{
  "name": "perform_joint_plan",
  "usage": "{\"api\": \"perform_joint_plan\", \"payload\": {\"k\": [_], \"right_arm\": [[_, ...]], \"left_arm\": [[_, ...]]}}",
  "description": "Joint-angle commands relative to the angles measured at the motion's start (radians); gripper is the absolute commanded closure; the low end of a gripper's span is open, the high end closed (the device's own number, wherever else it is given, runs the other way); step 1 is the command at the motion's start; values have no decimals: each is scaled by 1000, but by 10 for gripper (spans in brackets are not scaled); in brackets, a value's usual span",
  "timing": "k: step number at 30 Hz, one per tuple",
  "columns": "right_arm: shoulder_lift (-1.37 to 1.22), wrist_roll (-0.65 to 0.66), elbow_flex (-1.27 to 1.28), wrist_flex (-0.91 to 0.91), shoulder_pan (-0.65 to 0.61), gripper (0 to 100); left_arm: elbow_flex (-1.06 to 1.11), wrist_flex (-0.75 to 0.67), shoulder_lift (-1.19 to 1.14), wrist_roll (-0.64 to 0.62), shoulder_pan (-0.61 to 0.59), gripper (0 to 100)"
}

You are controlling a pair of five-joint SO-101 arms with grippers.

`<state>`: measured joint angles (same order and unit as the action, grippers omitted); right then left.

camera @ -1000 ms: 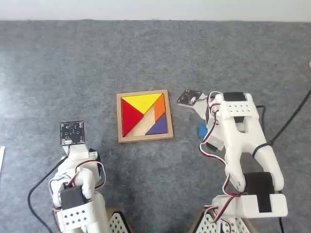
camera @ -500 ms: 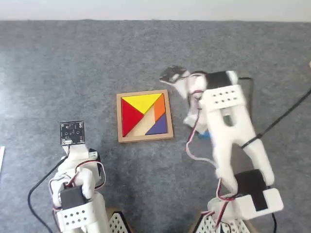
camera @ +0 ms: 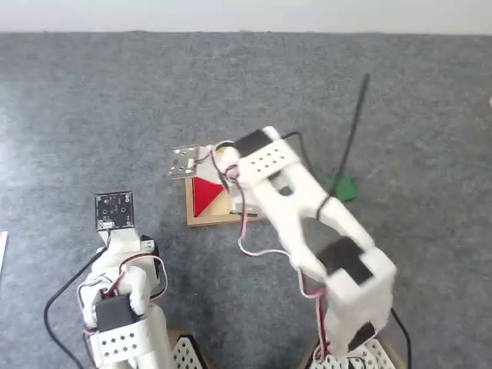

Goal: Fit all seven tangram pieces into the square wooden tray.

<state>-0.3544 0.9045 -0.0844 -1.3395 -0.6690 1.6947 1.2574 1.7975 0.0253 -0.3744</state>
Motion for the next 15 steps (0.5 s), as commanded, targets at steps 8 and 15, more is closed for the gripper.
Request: {"api": "perform_joint_plan", "payload": {"k": [8,15], "right_arm": [[-217,-75,-371,-33,-101,911],[-275,-75,-374,-25,-168,876]], "left_arm": [[-12,3,18,2,-6,920],[-12,3,18,2,-6,920]]}}
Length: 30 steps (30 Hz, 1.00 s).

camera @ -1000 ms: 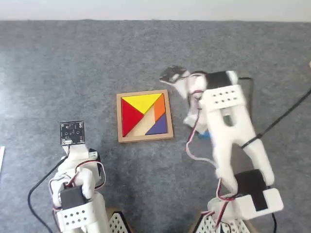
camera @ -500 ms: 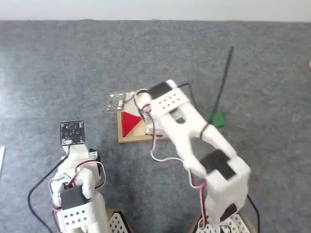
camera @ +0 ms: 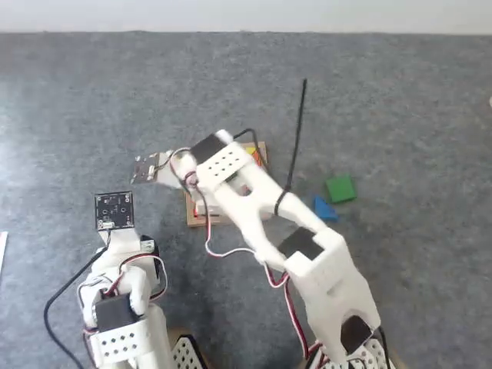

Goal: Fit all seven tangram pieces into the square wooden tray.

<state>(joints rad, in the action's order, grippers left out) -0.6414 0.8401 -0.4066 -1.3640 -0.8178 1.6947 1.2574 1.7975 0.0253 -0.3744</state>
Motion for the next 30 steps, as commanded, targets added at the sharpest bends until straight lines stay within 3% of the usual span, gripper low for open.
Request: {"api": "perform_joint_plan", "payload": {"k": [1,12,22,30], "right_arm": [[7,-11,-52,-1,-24,863],[12,-31,-52,1,-27,654],[226,-97,18,-133,-24,648],[407,-118,411,114,-27,648]], "left_arm": [[-12,3,18,2,-6,920],[-12,3,18,2,-6,920],[-12,3,18,2,-6,920],[-12,3,18,2,-6,920]]}}
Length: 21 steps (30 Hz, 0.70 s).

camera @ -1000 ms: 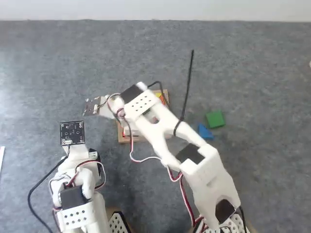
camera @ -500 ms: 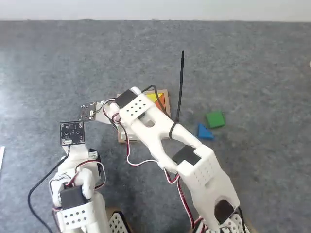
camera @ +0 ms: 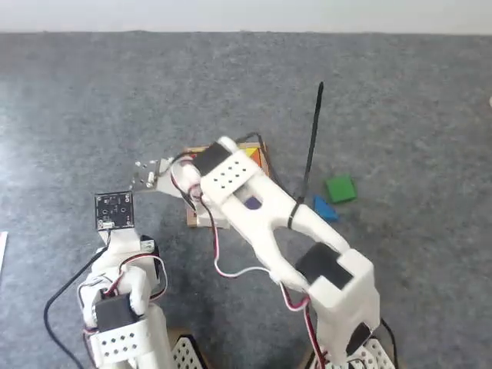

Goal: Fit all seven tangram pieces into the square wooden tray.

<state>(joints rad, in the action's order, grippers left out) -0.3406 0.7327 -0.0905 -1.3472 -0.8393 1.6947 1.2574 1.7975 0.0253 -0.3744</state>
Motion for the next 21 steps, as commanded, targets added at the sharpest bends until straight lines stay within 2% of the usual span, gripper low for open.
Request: {"api": "perform_joint_plan", "payload": {"k": [1,18,21], "right_arm": [[116,-11,129,120,-7,648],[64,-9,166,231,-2,648],[61,35,167,213,-30,648]], "left_arm": [[-12,3,18,2,-6,920],[-12,3,18,2,-6,920],[-12,3,18,2,-6,920]]}}
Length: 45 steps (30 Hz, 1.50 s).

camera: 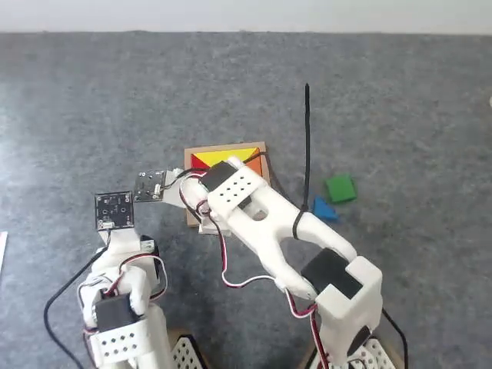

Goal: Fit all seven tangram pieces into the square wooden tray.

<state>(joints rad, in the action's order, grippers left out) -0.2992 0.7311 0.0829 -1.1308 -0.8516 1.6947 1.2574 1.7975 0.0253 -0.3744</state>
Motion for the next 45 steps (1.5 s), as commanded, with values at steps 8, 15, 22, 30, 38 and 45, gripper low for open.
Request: {"api": "perform_joint_plan", "payload": {"k": [8,15,22,30,38,45], "right_arm": [[-70,95,-98,-88,-35,648],[-160,120,-235,-124,-48,648],[-254,121,-376,-128,-48,648],[-308,150,-391,-220,-48,648],[-303,161,-394,-280,-48,649],[-242,163,-390,-338,-50,716]], "left_arm": [[-12,3,18,2,-6,920],[-12,3,18,2,-6,920],[-12,3,18,2,-6,920],[-12,3,18,2,-6,920],[-12,3,18,2,-6,920],[-12,3,18,2,-6,920]]}}
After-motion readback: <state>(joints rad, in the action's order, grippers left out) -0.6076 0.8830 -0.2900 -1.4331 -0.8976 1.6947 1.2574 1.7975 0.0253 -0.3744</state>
